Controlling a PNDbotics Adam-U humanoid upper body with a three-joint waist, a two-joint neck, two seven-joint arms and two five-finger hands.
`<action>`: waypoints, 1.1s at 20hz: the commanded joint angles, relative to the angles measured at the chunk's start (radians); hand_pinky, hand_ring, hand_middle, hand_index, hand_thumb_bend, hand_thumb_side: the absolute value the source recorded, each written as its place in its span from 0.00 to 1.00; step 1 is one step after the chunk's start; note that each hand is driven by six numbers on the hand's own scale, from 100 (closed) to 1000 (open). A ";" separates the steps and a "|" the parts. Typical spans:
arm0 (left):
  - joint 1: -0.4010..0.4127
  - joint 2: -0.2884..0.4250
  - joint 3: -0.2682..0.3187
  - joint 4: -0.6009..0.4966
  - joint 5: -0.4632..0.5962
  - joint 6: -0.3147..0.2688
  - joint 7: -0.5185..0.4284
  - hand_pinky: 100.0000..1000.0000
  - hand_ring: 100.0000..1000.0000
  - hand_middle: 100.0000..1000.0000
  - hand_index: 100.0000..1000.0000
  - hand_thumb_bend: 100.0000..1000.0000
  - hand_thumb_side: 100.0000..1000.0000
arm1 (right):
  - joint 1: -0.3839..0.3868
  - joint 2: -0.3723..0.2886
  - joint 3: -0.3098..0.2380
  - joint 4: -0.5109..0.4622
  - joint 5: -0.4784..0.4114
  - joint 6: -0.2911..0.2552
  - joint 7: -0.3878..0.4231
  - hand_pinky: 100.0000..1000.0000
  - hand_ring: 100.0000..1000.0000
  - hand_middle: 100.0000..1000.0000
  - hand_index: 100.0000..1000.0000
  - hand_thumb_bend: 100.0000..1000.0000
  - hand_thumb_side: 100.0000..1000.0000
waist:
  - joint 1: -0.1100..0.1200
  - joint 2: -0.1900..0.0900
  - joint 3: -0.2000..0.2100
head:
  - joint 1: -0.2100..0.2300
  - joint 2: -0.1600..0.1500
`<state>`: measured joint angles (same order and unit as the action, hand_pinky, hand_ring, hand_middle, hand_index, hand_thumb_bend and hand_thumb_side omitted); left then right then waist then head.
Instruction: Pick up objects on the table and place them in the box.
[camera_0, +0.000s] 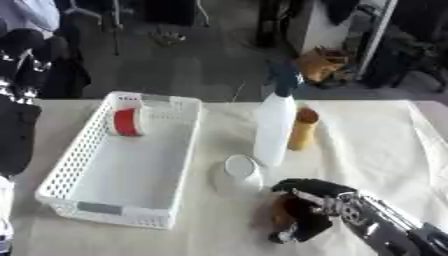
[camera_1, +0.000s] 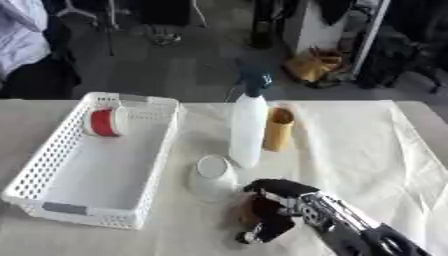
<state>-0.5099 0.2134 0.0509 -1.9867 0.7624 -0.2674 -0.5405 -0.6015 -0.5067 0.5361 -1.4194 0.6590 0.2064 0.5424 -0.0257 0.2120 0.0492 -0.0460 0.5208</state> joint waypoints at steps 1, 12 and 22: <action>-0.020 0.002 0.008 -0.013 -0.004 0.002 0.003 0.89 0.77 0.71 0.80 0.00 0.85 | 0.011 -0.028 0.008 0.018 -0.023 0.008 0.021 0.55 0.98 1.00 1.00 0.51 0.48 | 0.004 -0.009 -0.003 | -0.001 -0.009; -0.020 0.001 0.007 -0.013 -0.007 0.002 0.003 0.89 0.76 0.71 0.80 0.00 0.85 | 0.001 -0.029 0.006 0.036 -0.058 0.018 0.004 0.43 0.91 0.96 1.00 0.38 0.40 | 0.006 -0.006 -0.005 | -0.014 -0.009; -0.018 0.000 0.009 -0.013 -0.008 0.000 0.004 0.89 0.75 0.71 0.80 0.00 0.84 | -0.004 -0.036 0.005 0.049 -0.073 0.024 0.012 0.37 0.89 0.95 1.00 0.31 0.28 | 0.008 -0.008 -0.005 | -0.021 -0.006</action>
<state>-0.5100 0.2060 0.0537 -1.9867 0.7568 -0.2664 -0.5384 -0.6166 -0.5115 0.5301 -1.4026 0.5961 0.2228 0.5430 -0.0229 0.2133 0.0461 -0.0644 0.5173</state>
